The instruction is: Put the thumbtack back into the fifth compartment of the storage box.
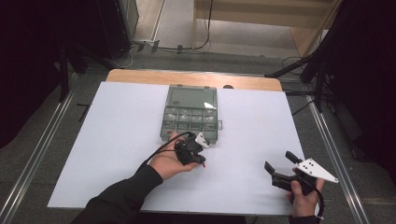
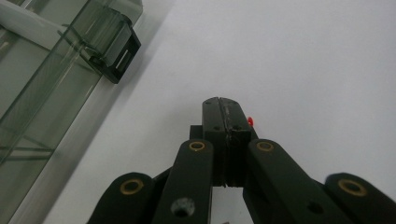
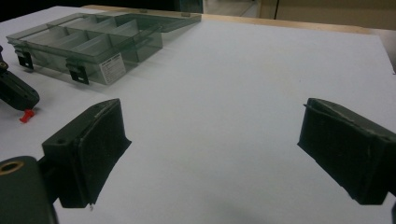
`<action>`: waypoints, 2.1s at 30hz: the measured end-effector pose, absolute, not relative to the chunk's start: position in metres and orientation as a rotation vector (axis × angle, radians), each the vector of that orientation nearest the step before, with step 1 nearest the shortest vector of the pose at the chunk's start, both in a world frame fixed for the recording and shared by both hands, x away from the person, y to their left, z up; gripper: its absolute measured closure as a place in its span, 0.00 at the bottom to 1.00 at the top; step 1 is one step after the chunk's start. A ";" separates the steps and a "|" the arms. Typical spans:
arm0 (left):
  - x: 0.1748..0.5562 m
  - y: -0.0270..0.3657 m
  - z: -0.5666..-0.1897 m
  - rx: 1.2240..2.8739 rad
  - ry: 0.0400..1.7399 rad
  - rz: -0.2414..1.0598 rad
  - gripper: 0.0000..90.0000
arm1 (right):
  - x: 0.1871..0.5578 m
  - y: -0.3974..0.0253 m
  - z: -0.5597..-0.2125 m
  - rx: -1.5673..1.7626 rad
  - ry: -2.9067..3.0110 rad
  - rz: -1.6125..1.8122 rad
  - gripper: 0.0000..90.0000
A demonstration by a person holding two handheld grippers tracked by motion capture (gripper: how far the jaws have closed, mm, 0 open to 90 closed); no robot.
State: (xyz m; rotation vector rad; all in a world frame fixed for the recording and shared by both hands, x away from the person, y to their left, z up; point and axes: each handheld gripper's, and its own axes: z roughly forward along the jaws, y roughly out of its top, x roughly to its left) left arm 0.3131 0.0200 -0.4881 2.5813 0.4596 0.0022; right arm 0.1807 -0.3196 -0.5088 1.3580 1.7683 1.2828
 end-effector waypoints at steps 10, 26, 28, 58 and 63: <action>0.314 0.009 -0.489 2.557 0.472 -0.002 1.00 | 0.181 -0.320 -0.509 1.358 1.768 1.282 0.08; 0.308 0.012 -0.480 2.484 0.628 -0.084 0.80 | 0.181 -0.321 -0.509 1.361 1.764 1.286 0.09; 0.307 0.012 -0.482 2.480 0.655 -0.086 0.79 | 0.181 -0.320 -0.508 1.358 1.765 1.283 0.09; 0.303 0.004 -0.489 2.530 0.693 -0.003 0.94 | 0.180 -0.319 -0.508 1.350 1.767 1.281 0.09; 0.303 0.006 -0.490 2.519 0.690 -0.007 0.95 | 0.180 -0.320 -0.508 1.356 1.762 1.282 0.09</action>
